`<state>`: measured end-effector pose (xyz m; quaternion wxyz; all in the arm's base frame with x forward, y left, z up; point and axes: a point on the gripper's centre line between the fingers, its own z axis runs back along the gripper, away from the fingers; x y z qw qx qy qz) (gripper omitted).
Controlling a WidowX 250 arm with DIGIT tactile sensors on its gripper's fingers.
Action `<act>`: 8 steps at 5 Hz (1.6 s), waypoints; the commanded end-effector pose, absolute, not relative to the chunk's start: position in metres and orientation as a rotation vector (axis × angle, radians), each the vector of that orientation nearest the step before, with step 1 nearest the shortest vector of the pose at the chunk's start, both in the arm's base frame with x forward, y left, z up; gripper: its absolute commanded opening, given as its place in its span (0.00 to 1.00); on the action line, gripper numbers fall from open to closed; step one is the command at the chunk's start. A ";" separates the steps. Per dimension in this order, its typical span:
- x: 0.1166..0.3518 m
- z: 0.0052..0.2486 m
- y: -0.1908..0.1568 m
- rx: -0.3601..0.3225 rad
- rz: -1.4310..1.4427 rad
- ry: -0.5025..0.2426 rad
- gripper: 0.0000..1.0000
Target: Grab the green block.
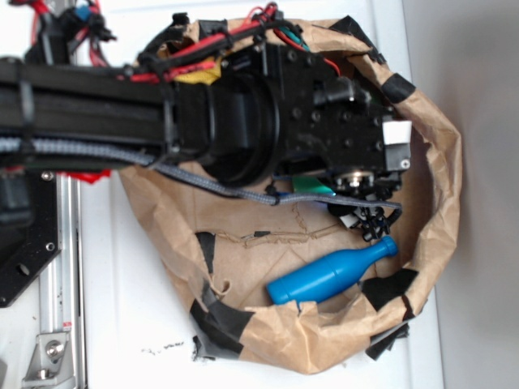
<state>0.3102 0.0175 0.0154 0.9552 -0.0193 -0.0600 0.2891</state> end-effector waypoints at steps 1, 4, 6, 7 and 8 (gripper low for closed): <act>0.294 0.100 0.015 -0.078 0.263 -0.260 0.00; 0.287 0.155 0.013 -0.026 0.051 -0.243 1.00; 0.297 0.094 0.005 -0.002 -0.223 -0.210 1.00; 0.289 0.080 -0.006 0.042 -0.292 -0.191 1.00; 0.280 0.068 -0.009 0.052 -0.304 -0.175 1.00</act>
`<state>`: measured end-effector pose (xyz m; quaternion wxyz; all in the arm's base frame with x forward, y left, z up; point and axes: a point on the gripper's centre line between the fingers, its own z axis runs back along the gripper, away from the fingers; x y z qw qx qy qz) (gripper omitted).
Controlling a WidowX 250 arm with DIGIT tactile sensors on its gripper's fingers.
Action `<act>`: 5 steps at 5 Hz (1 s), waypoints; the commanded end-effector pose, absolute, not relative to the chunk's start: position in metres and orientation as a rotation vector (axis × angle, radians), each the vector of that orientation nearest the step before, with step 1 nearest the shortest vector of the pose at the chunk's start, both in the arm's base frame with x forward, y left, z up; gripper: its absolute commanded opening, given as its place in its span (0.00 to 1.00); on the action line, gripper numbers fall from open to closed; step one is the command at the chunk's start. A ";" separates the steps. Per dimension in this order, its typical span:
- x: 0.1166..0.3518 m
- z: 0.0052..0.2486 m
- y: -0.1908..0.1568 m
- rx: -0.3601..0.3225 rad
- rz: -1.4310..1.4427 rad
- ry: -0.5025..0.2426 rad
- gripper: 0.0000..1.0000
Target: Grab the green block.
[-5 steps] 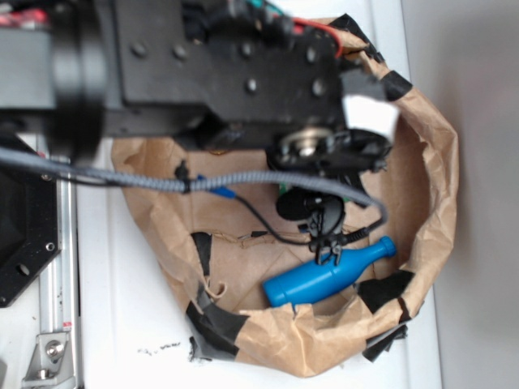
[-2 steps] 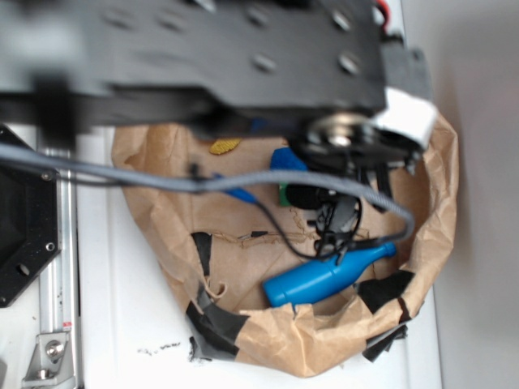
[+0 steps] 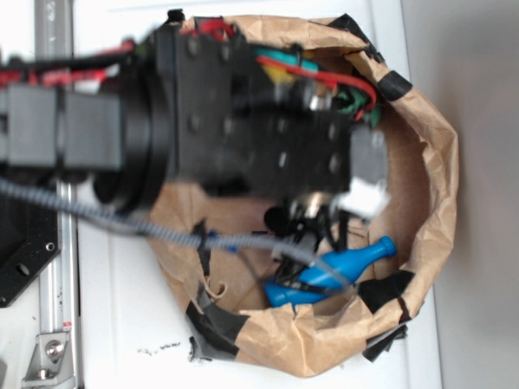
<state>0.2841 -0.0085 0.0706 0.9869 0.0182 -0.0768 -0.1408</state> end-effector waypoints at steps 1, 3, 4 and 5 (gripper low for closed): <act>0.279 0.062 -0.013 0.072 -0.328 -0.175 1.00; 0.282 0.071 0.018 0.057 -0.275 -0.191 1.00; 0.284 0.065 0.027 0.068 -0.261 -0.174 1.00; 0.288 0.061 0.027 0.041 -0.261 -0.199 1.00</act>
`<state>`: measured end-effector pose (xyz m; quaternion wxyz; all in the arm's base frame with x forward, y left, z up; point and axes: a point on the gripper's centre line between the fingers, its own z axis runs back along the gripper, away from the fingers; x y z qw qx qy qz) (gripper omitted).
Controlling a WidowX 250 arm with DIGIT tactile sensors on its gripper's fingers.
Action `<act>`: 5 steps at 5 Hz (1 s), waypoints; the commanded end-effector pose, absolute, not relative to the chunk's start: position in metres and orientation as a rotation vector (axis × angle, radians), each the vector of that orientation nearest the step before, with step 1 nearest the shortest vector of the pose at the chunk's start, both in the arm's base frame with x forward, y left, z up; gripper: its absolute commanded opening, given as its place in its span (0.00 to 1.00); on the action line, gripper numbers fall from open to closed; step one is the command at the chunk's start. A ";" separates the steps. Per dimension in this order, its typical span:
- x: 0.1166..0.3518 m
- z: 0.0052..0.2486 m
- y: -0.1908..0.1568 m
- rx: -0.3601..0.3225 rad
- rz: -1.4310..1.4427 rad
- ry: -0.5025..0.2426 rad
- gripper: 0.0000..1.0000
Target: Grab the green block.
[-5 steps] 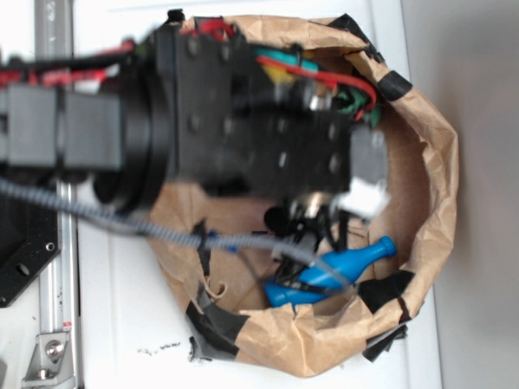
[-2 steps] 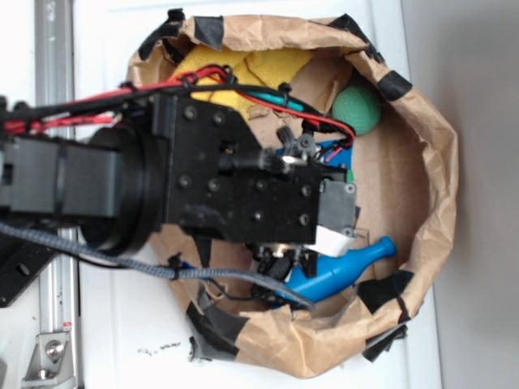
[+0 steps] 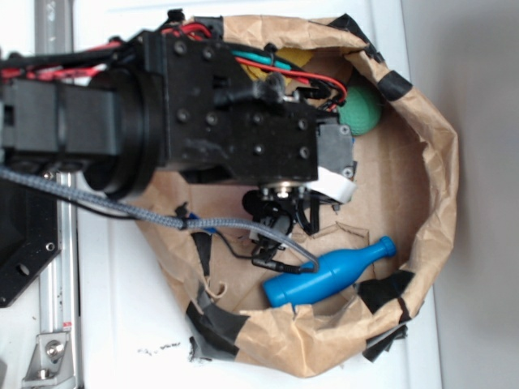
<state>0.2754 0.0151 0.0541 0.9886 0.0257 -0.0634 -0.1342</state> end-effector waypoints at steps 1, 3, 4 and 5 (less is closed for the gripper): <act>0.290 0.056 0.014 0.023 -0.297 -0.196 1.00; 0.293 0.043 -0.004 -0.004 -0.336 -0.186 1.00; 0.295 0.040 -0.009 -0.038 -0.337 -0.177 1.00; 0.296 0.042 -0.011 -0.046 -0.340 -0.175 1.00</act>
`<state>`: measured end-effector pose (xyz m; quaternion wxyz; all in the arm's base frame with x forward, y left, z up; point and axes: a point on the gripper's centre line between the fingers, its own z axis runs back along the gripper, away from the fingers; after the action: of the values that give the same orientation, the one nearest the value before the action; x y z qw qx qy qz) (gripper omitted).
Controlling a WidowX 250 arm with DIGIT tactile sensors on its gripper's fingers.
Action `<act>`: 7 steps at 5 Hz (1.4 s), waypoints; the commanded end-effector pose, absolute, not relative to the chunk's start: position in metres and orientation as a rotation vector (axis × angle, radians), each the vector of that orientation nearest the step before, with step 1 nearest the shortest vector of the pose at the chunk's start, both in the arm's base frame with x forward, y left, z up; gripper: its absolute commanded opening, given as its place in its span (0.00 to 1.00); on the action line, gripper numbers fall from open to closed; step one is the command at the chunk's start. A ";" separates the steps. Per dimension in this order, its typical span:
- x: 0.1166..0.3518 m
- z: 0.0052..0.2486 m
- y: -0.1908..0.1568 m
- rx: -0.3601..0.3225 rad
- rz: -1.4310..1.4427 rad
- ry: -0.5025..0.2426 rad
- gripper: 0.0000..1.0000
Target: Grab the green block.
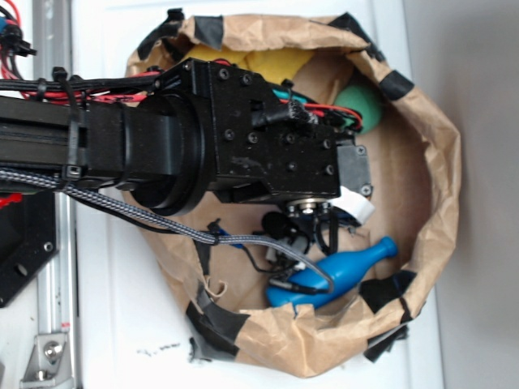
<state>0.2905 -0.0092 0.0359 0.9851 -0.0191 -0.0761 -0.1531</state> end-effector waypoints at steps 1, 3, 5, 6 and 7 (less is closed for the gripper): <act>0.298 0.031 0.004 -0.042 -0.313 -0.155 1.00; 0.290 0.002 0.014 -0.091 -0.315 -0.120 0.00; 0.284 0.019 0.012 -0.069 -0.295 -0.177 0.00; 0.284 0.023 0.011 -0.067 -0.286 -0.188 0.00; 0.285 0.058 0.009 -0.080 -0.268 -0.219 0.00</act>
<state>0.2741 0.0052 0.0440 0.9878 -0.0485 -0.0722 -0.1289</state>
